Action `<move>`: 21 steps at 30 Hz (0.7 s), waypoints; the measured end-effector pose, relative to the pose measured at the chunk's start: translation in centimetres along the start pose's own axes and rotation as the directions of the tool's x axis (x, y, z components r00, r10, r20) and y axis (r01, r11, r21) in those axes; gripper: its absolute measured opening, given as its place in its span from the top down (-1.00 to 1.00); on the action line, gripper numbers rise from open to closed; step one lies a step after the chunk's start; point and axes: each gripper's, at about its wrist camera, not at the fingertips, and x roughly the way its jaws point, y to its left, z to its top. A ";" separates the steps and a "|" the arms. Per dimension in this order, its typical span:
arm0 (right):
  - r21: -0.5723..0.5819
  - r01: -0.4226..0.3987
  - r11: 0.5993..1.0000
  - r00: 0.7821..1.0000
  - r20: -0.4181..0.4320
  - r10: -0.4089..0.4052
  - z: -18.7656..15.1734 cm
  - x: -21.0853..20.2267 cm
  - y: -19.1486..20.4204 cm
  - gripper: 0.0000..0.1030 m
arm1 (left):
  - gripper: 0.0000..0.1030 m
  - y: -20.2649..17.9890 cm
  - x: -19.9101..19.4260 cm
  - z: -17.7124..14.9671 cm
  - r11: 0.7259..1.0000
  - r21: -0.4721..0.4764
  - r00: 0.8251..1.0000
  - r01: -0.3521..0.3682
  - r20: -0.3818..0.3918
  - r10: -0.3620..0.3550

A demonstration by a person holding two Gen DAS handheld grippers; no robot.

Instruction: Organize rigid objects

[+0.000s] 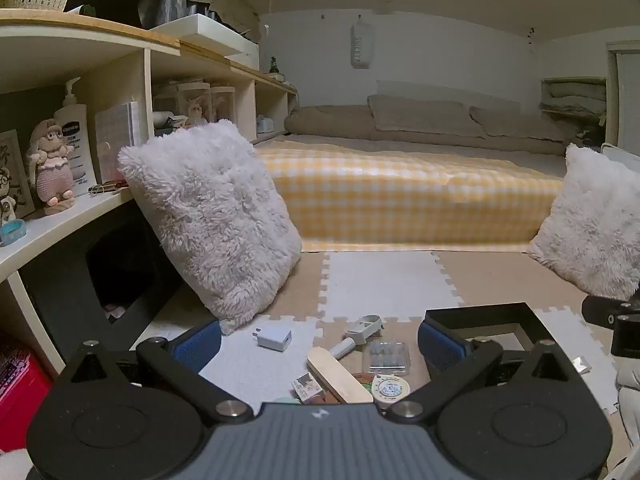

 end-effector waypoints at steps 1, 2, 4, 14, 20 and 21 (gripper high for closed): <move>-0.002 0.001 1.000 1.000 0.000 -0.001 0.0 0.0 0.0 -1.00 | -1.00 0.0 0.0 0.0 1.000 0.003 1.000 -0.001 -0.001 0.001; -0.003 0.001 1.000 1.000 -0.001 -0.001 0.0 0.0 0.0 -1.00 | -1.00 0.0 0.0 0.0 1.000 0.004 1.000 -0.002 0.000 0.002; -0.001 0.001 1.000 1.000 -0.002 -0.001 0.0 0.0 0.0 -1.00 | -1.00 0.0 0.0 0.0 1.000 0.006 1.000 -0.002 0.002 0.002; 0.001 -0.001 1.000 1.000 -0.003 0.001 0.0 -0.1 0.0 -1.00 | -1.00 0.0 0.0 0.0 1.000 0.005 1.000 -0.001 0.001 0.001; 0.002 -0.001 1.000 1.000 -0.003 0.001 0.1 -0.1 0.0 -1.00 | -1.00 0.0 0.0 0.0 1.000 0.006 1.000 -0.002 0.002 0.002; 0.002 -0.001 1.000 1.000 -0.003 0.001 0.1 -0.1 0.0 -1.00 | -1.00 0.0 0.0 0.0 1.000 0.006 1.000 -0.002 0.002 0.002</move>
